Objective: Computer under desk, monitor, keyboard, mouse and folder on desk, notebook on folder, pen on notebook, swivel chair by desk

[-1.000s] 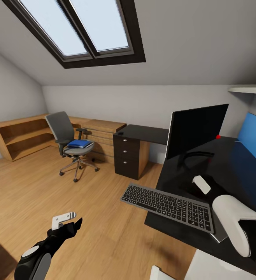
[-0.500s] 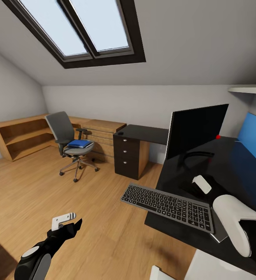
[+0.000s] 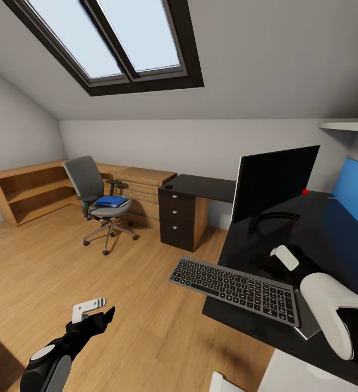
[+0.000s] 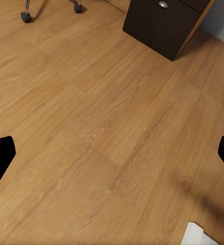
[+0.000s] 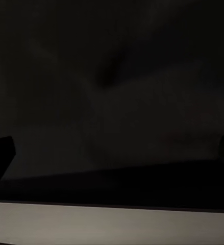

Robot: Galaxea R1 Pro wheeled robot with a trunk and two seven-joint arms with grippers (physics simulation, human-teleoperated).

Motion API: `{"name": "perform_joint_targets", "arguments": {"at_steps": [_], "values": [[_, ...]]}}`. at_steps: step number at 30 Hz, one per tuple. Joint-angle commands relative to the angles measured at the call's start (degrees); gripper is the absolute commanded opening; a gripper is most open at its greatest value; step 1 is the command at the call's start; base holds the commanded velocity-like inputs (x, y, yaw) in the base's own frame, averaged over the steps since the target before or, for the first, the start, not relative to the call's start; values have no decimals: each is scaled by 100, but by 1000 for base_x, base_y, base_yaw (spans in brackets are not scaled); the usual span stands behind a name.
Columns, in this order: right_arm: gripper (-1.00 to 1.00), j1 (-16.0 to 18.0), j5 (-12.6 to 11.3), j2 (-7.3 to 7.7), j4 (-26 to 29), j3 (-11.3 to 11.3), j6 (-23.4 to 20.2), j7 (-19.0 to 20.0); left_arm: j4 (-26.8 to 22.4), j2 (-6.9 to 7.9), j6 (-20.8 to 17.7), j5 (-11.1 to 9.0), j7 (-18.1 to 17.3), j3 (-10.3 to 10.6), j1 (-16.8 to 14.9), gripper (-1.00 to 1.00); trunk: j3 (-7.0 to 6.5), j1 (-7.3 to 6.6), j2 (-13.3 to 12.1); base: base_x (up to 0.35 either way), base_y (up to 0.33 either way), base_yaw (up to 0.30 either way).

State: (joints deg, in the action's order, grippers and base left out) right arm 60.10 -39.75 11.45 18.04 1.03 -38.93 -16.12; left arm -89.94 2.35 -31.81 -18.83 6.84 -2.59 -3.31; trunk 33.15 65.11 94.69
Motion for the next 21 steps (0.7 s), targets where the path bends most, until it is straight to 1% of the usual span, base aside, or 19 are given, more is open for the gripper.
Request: {"name": "perform_joint_targets", "arguments": {"at_steps": [1, 5, 10, 15, 19, 21], "values": [[100, 2, -99, 12, 10, 11, -19, -49, -7, 2, -26, -61, 45, 4, -3, 100, 6, 0, 3, 0, 0, 0], [100, 2, -223, 34, 8, 11, -70, -49, -5, 2, -27, -62, 47, 4, -3, 100, 6, 0, 3, 0, 0, 0], [100, 2, -303, 46, 8, 11, -176, -49, 23, 2, -25, -60, 46, 4, -3, 100, 6, 0, 3, 0, 0, 0], [100, 2, -328, 59, 7, 11, -215, -49, 43, 2, -19, -60, 46, 5, -3, 100, 6, 0, 3, 0, 0, 0], [100, 2, -337, 103, 7, 11, -219, -49, 71, 2, -15, -60, 45, 7, -3, 100, 6, 0, 3, 0, 0, 0], [100, 2, -340, 117, 7, 11, -220, -49, 80, 2, -18, -60, 45, 4, -3, 100, 6, 0, 3, -170, 39, 0]]}}
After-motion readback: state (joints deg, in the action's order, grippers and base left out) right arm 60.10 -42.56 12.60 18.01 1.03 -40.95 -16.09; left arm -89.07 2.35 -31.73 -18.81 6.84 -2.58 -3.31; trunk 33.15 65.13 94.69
